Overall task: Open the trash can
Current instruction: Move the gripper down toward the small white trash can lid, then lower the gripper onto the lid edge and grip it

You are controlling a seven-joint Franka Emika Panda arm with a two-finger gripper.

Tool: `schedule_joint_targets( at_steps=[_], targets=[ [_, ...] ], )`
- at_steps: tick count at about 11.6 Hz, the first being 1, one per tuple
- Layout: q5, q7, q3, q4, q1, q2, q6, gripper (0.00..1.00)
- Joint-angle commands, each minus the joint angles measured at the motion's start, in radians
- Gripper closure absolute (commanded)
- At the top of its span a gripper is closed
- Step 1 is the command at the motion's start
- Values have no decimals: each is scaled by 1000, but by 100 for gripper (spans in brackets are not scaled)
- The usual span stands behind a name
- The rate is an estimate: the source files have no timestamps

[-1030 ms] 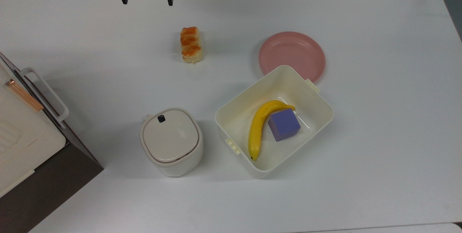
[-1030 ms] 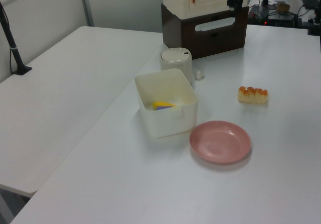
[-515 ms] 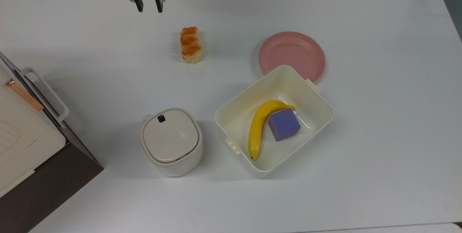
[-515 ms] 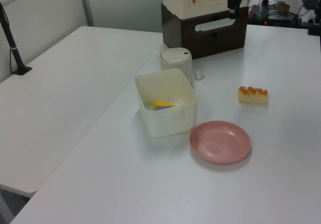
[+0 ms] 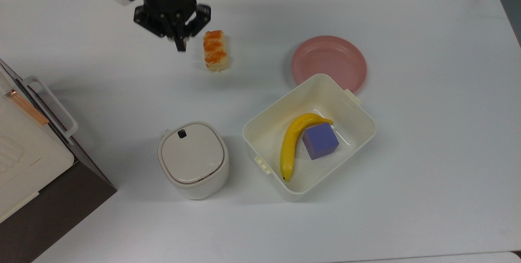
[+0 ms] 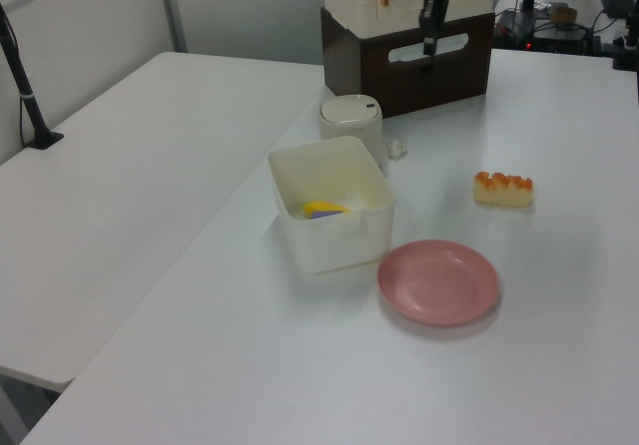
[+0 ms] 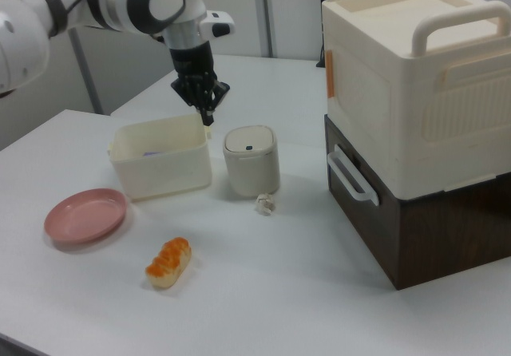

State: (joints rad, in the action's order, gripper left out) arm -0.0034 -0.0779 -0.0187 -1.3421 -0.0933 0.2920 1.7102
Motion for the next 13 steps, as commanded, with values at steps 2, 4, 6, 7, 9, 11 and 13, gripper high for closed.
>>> schedule_joint_targets(
  at_steps=[2,4,6,7,9,11,13],
  targets=[
    [-103,307,16,67,58,102,147,100],
    [-241,497,14,67,90,154,234,100],
    [-311,558,14,69,106,188,255,100],
    [-335,563,16,69,118,193,255,100],
    [-410,621,16,72,127,214,259,100],
    [-484,667,17,72,136,234,270,100],
    [-509,687,20,119,142,277,267,100]
  ],
)
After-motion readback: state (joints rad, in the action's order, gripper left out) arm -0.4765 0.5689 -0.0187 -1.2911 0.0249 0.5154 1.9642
